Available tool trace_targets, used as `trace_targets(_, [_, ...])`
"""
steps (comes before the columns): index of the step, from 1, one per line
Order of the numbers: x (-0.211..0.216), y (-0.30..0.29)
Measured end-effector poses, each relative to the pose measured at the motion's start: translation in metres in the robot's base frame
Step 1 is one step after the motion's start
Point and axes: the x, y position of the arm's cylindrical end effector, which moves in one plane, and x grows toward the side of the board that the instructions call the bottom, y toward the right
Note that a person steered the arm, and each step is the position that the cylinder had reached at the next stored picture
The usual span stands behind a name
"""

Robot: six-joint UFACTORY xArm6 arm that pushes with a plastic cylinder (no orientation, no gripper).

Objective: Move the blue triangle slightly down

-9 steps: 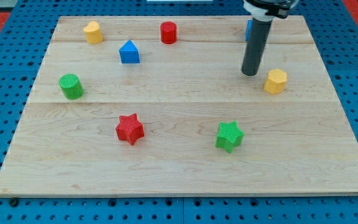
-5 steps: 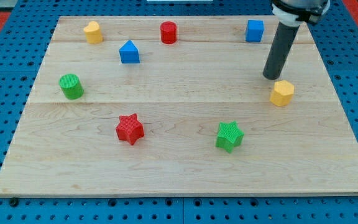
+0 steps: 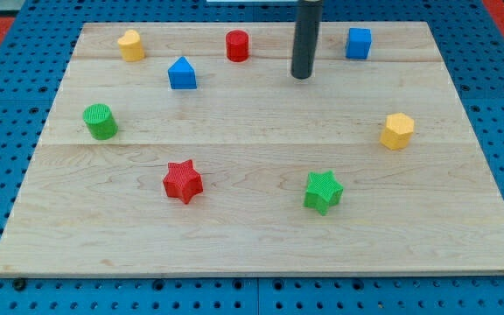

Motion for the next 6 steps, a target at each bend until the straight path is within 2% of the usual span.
trace_targets(2, [0.009,-0.063])
trace_targets(4, [0.093,-0.066])
trace_targets(5, [0.094,-0.066])
trace_targets(6, [0.088,-0.037])
